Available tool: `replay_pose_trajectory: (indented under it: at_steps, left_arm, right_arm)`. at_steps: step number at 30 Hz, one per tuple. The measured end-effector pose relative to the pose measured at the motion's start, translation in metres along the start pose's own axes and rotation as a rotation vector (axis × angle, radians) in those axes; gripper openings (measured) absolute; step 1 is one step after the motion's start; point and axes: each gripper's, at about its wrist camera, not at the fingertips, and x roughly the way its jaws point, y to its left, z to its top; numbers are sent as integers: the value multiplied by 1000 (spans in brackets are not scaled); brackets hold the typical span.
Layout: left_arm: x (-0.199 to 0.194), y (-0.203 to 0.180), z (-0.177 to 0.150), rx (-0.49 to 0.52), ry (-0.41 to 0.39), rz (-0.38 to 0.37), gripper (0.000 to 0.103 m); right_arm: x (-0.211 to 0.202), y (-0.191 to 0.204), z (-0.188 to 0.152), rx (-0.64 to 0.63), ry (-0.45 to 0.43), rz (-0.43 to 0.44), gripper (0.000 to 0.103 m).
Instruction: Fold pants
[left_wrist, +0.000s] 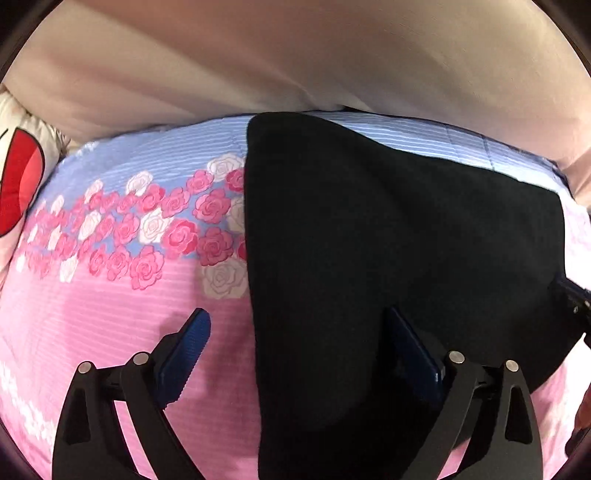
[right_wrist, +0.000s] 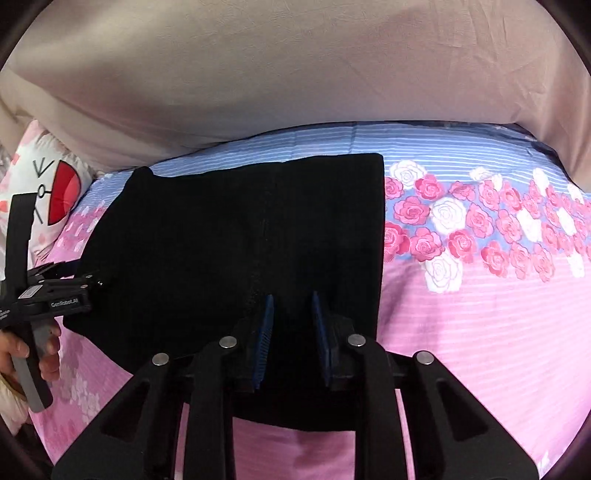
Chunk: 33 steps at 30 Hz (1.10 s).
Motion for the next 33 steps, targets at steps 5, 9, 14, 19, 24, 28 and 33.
replay_pose_trajectory:
  at_steps: [5, 9, 14, 19, 24, 28, 33]
  left_arm:
    - [-79, -4, 6, -2, -45, 61, 92]
    - [-138, -13, 0, 25, -114, 102, 92]
    - [-187, -38, -10, 115, -197, 169, 92]
    - [-201, -49, -14, 120, -202, 111, 95]
    - [-205, -56, -27, 129, -197, 89, 95]
    - [-204, -57, -30, 133, -190, 80, 95]
    - [-203, -54, -31, 131, -190, 85, 95]
  right_arm:
    - [-75, 25, 8, 94, -73, -91, 39]
    - [-136, 57, -4, 51, -174, -182, 70]
    - [-169, 79, -10, 74, -223, -155, 71]
    - [-186, 94, -17, 73, -250, -168, 84]
    - [-188, 103, -19, 76, -262, -183, 85]
    - [-189, 105, -18, 85, -272, -203, 85]
    - [-189, 109, -19, 80, -273, -209, 85]
